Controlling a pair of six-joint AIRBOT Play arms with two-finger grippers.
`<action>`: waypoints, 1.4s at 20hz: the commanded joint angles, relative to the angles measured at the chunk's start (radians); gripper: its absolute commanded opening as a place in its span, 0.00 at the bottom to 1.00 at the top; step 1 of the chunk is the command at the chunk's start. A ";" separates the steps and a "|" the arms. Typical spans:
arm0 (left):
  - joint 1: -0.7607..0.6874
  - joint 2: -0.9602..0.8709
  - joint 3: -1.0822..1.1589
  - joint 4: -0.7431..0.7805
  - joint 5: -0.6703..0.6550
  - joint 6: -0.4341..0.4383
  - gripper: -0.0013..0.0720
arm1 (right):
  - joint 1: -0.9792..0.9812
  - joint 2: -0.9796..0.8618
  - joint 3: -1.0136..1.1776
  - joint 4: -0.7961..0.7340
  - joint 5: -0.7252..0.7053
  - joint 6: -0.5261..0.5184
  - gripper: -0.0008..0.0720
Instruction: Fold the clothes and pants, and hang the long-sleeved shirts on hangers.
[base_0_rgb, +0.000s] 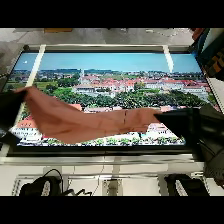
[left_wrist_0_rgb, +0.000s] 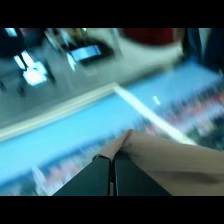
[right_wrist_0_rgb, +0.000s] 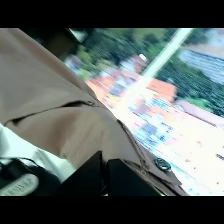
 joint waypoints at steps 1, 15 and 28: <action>0.007 0.107 0.000 0.005 0.128 -0.016 0.03 | 0.001 0.097 0.009 0.066 -0.090 0.129 0.04; -0.286 -0.715 -0.291 -0.116 0.337 0.015 0.03 | 0.001 -0.462 -0.293 -0.080 -0.523 0.154 0.04; -0.367 -0.864 -0.246 0.245 -0.337 -0.594 0.03 | 0.000 -0.691 -0.016 -0.684 0.038 0.155 0.04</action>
